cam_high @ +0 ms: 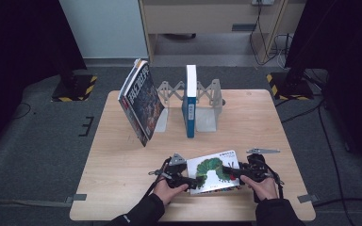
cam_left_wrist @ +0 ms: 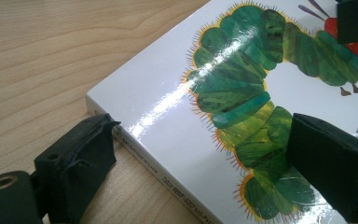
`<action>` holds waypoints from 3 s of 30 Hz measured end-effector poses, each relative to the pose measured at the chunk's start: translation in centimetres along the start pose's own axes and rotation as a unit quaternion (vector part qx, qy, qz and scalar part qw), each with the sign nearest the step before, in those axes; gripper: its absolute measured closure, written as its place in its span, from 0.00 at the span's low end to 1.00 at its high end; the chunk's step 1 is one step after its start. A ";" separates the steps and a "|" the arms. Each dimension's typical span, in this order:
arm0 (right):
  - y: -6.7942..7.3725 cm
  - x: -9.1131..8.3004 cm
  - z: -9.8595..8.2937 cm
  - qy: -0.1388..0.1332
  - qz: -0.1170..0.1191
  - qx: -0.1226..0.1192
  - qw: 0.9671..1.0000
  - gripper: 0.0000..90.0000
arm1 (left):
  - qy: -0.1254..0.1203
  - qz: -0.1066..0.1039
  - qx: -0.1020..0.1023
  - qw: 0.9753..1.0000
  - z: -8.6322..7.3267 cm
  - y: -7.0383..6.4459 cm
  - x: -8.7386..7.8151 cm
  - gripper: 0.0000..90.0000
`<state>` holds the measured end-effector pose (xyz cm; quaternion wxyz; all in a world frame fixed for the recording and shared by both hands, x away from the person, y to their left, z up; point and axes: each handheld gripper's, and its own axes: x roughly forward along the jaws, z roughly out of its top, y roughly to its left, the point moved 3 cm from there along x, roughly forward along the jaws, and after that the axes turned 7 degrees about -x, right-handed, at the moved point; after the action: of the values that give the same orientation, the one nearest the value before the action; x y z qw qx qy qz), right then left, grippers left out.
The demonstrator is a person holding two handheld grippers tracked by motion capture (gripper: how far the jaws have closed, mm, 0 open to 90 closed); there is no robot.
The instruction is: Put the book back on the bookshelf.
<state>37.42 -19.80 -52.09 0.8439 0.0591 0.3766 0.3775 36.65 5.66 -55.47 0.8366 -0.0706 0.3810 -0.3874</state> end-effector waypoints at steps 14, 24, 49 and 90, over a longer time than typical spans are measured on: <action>-0.9 0.8 0.2 0.022 0.000 0.008 1.000 0.56 | 0.002 -0.003 0.001 1.000 0.0 0.0 0.0 0.05; -1.0 0.0 0.6 0.002 0.019 0.022 1.000 0.73 | 0.001 0.004 -0.021 1.000 0.6 0.3 -1.0 0.20; 0.9 -2.4 2.4 -0.100 0.117 -0.010 0.988 0.96 | 0.014 -0.057 -0.048 0.997 0.8 1.0 -0.9 0.09; 1.0 1.6 0.5 0.005 -0.046 -0.117 0.992 0.46 | 0.010 -0.058 -0.029 0.998 0.2 0.8 -0.4 0.19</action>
<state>37.86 -17.89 -52.35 0.8595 -0.0589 0.3367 0.3801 37.03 6.47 -55.42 0.8066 -0.1132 0.3956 -0.4243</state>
